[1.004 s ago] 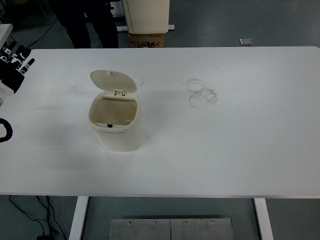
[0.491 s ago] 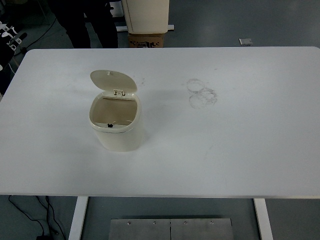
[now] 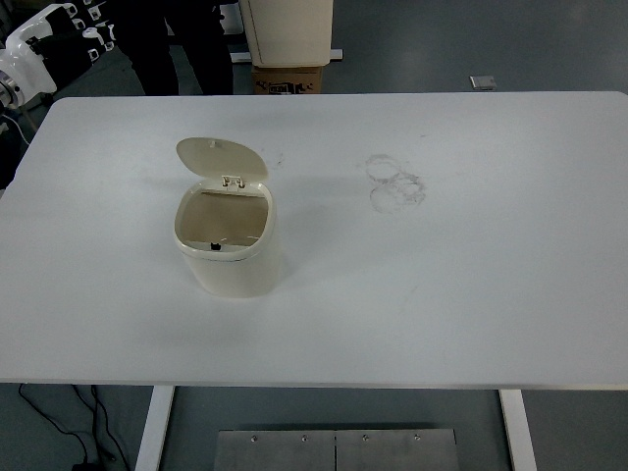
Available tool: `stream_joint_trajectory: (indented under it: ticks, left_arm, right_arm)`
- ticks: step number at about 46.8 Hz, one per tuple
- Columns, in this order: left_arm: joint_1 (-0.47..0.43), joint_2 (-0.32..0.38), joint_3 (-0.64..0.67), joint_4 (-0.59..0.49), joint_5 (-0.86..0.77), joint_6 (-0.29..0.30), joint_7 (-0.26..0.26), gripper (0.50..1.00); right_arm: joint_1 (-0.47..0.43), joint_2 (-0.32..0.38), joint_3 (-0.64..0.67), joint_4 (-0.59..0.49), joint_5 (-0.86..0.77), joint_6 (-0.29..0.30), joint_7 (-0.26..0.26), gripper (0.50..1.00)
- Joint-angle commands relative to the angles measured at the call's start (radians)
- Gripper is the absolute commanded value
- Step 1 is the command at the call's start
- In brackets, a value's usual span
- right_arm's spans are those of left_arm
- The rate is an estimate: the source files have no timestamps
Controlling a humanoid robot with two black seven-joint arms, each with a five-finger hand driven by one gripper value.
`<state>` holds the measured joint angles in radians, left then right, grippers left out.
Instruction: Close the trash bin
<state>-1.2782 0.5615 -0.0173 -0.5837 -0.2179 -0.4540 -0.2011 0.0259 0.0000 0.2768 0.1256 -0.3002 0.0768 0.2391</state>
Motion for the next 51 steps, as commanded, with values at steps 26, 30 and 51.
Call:
stream_joint_trajectory:
  ticks: [26,30,51]
  left_arm:
    - [-0.447,0.012,0.58,-0.372,0.028,-0.123,0.003,1.0]
    - [-0.484,0.003,0.638,-0.422,0.044,-0.126,0.003,1.0]
    - [-0.602,-0.006,0.695,-0.585,0.118,-0.157,0.186,1.0]
  right_arm:
    - [0.0,0.0,0.001,0.0,0.0,0.0,0.0,0.991]
    - [0.0,0.0,0.001,0.0,0.0,0.0,0.0,0.991]
    - [0.0,0.0,0.001,0.0,0.0,0.0,0.0,0.991]
